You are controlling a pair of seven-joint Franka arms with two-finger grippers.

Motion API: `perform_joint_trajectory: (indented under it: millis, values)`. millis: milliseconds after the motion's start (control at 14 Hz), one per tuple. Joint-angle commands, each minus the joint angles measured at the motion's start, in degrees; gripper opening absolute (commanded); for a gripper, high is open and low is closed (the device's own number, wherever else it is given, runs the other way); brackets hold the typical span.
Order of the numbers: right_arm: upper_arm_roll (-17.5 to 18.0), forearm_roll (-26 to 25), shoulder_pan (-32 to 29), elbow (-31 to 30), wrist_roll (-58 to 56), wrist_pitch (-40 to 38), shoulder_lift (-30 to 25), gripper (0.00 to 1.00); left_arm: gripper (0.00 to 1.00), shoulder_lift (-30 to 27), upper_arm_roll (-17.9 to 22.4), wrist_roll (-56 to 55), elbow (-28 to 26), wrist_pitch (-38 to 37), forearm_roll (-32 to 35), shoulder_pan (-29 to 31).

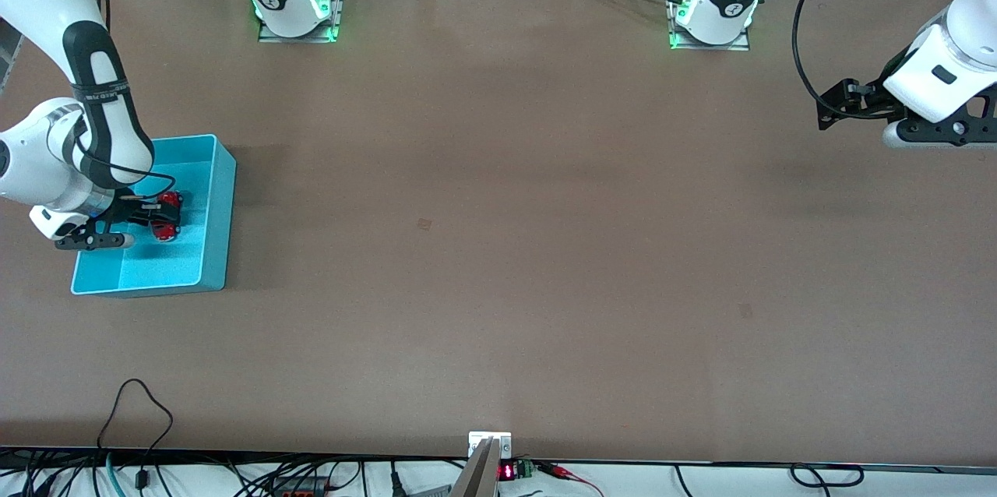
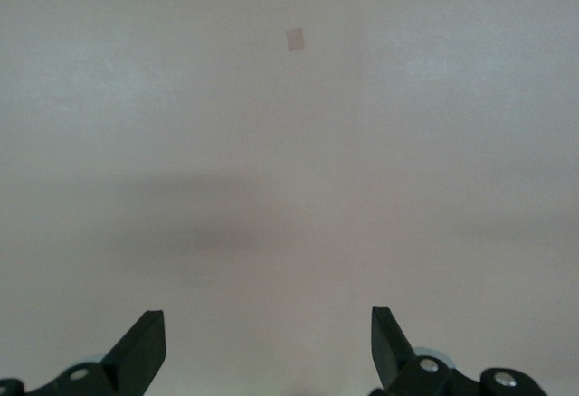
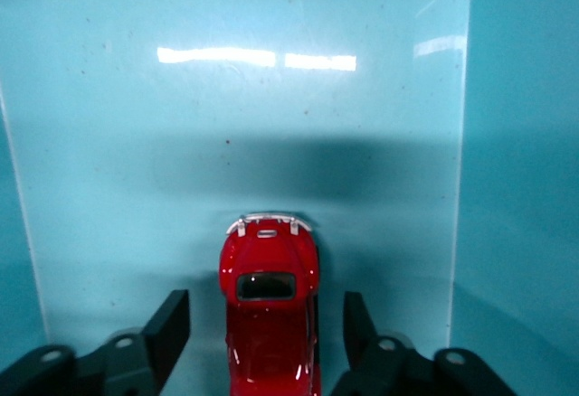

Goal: Wind red beetle toy and store in blue box
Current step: 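Lower the car into the blue box and open the right gripper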

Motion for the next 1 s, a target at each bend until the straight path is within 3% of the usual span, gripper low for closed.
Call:
perform_joint_trajectory:
  millis: [0,429,643,929]
  values:
    - [1.21,-0.31,0.25,-0.04,1.77,-3.73,-5.32,1.00,1.00,0.77,-0.27,0.47,1.65,-0.60,0.90,-0.17]
    - [3.06,-0.75,2.00,5.14,3.88,-13.83,-13.41,1.00,1.00,0.77,-0.18,0.47,1.65,-0.86,0.90,0.18]
    - [3.06,-1.19,4.55,7.87,10.37,-21.13,-17.37,1.00,1.00,0.68,-0.27,0.65,1.65,-0.69,0.90,0.10]
    - [4.98,-5.67,5.53,19.26,22.14,-37.35,-18.87,1.00,1.00,0.68,-0.27,2.22,1.65,-0.60,0.90,0.10]
